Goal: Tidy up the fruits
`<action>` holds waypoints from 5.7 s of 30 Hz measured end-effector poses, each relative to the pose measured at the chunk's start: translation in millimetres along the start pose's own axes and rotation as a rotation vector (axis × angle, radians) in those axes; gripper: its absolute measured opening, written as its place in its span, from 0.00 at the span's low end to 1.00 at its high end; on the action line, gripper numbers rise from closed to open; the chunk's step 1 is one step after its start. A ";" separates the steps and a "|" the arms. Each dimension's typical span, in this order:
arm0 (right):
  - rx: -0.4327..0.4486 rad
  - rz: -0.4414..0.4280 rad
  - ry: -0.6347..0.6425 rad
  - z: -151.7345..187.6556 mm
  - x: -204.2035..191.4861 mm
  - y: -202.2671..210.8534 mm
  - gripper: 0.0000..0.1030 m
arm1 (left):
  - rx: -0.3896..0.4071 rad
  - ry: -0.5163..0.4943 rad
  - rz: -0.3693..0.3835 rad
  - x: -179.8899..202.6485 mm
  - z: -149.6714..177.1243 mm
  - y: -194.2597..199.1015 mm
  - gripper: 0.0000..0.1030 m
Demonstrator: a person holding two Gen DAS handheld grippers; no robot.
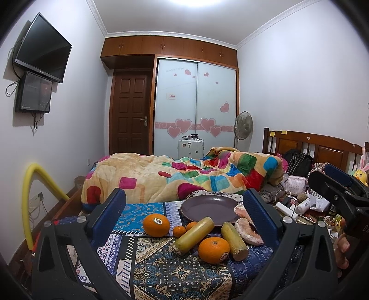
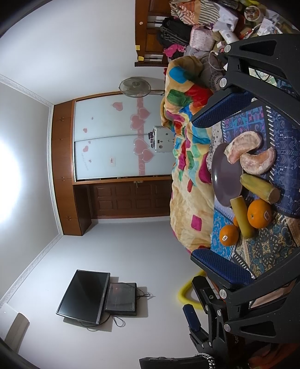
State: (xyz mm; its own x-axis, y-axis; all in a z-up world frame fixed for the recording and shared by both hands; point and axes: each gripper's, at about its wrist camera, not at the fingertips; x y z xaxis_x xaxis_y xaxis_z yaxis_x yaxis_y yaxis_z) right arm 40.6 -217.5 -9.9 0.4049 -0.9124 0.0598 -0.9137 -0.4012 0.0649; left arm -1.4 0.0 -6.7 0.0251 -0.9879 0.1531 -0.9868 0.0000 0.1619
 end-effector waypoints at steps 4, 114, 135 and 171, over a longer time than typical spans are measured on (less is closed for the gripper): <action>-0.001 -0.001 -0.001 -0.2 0.4 -0.2 1.00 | 0.001 -0.003 0.000 1.4 -1.0 0.4 1.00; -0.718 -0.149 0.068 115.0 95.2 -189.0 0.44 | -0.647 -0.029 -0.032 -81.6 72.0 -234.3 0.66; -0.533 -0.119 0.074 62.0 95.7 -185.2 0.44 | -0.525 -0.088 -0.006 -53.0 19.5 -225.9 0.62; -0.737 -0.206 0.136 97.2 71.8 -272.3 0.45 | -0.667 -0.053 0.099 -31.5 44.2 -314.2 0.40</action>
State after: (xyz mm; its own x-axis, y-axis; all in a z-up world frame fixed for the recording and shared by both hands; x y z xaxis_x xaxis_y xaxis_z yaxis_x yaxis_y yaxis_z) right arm 315.1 -181.6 -120.1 0.6083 -0.7882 0.0930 -0.5793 -0.3609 0.7308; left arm 300.7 24.3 -105.5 -0.0853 -0.9845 0.1531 -0.6739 0.1702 0.7190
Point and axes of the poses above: each gripper's, at about its wrist camera, not at the fingertips, and y roughly against the way its jaws point, x to its right, z to its underside, and after that the axes turned 6 degrees about y, right-handed
